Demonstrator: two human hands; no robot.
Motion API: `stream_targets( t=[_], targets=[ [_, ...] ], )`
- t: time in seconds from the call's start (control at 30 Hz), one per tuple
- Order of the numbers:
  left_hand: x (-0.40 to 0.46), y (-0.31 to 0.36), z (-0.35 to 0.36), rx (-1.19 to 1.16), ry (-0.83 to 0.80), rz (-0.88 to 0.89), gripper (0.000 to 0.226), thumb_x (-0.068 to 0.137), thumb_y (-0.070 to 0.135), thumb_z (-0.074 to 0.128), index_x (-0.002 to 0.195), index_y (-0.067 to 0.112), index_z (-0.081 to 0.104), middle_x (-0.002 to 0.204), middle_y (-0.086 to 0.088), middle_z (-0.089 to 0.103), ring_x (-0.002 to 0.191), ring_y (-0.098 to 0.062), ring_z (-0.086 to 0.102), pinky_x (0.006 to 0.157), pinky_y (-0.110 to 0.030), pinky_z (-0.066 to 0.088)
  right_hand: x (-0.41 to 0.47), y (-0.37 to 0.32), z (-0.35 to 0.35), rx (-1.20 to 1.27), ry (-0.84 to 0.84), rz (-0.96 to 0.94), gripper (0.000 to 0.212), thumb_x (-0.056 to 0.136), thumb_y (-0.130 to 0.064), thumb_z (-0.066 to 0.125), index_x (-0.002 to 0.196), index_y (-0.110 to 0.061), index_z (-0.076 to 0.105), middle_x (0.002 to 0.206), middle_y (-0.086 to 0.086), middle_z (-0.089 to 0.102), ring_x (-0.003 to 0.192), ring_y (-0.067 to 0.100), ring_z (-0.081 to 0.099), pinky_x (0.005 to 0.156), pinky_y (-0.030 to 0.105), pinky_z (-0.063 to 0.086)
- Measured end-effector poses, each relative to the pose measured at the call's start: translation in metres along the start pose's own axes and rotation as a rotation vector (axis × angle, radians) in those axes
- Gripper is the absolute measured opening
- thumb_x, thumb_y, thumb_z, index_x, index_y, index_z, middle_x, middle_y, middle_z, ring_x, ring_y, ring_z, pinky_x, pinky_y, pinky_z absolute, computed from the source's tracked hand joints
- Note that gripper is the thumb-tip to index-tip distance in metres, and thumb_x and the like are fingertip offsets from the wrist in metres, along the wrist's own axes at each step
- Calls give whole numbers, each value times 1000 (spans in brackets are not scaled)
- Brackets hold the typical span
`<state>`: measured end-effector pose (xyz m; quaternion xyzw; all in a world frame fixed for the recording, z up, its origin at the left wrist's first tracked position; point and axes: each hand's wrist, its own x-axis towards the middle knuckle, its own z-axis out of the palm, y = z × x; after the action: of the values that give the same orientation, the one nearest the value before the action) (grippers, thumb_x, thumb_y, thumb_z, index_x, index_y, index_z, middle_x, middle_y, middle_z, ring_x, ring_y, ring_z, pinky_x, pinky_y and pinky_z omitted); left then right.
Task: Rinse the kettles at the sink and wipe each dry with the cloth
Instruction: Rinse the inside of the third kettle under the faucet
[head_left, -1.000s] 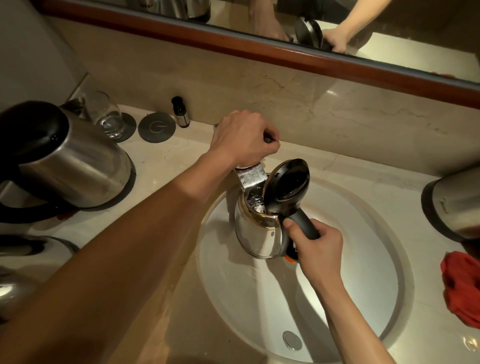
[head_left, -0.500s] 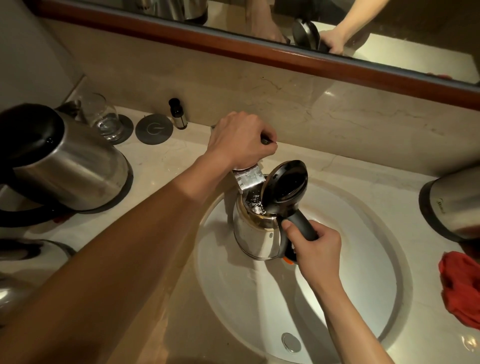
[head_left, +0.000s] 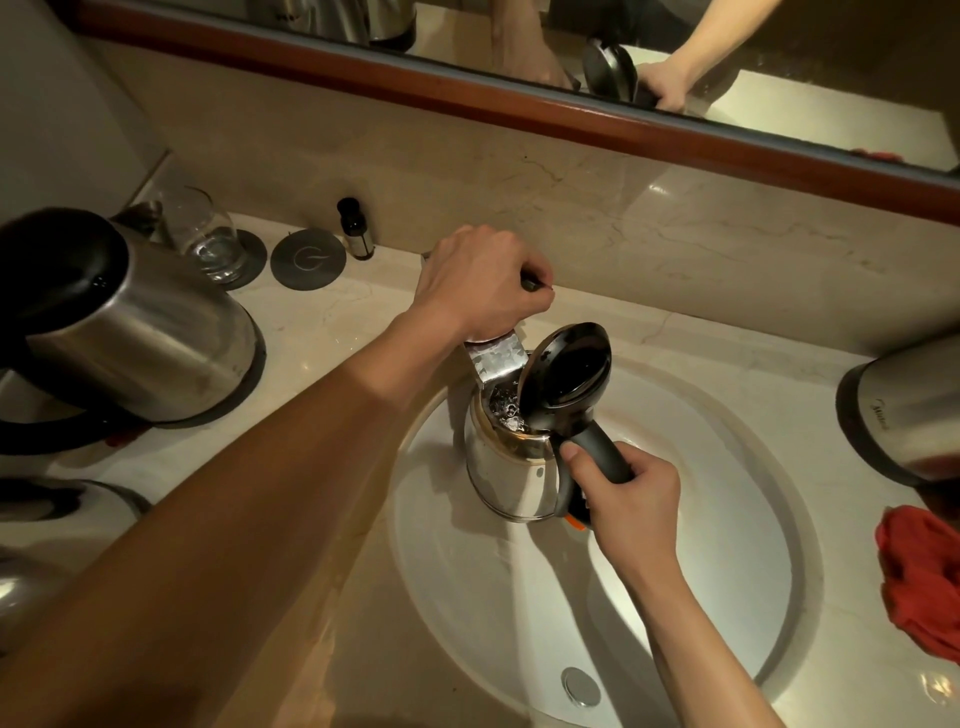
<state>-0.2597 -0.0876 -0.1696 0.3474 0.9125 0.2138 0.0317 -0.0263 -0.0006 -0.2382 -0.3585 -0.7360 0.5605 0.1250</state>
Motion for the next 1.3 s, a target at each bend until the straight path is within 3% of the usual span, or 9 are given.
stream_targets(
  t=[0.3,0.6,1.13,1.3],
  targets=[
    [0,0,0,-7,-4,-7,25,83,50,58,98,40,75,95,15,75,99,-23,65,82,-36,52,0,0,0,-3,0,-10,50,63,-57,73,50,-16,47,49,-5,37,53,18,34,57,34,33],
    [0,-1,1,-4,-4,-6,25,83,50,57,97,40,75,96,13,75,99,-24,64,79,-35,50,0,1,0,11,6,-17,60,63,-57,74,57,-3,48,51,-1,38,53,18,34,57,35,33],
    [0,0,1,1,-5,-3,24,84,49,58,98,40,75,97,13,75,100,-24,64,79,-34,47,-1,-3,0,1,8,-9,57,62,-57,72,54,-6,48,49,-5,37,51,14,33,56,32,31],
    [0,0,0,3,-10,-5,24,84,49,58,99,40,75,97,13,75,100,-24,64,80,-34,48,-1,-3,-1,-12,6,-11,50,65,-49,77,49,-13,46,47,-7,37,50,13,33,56,31,31]
  ],
)
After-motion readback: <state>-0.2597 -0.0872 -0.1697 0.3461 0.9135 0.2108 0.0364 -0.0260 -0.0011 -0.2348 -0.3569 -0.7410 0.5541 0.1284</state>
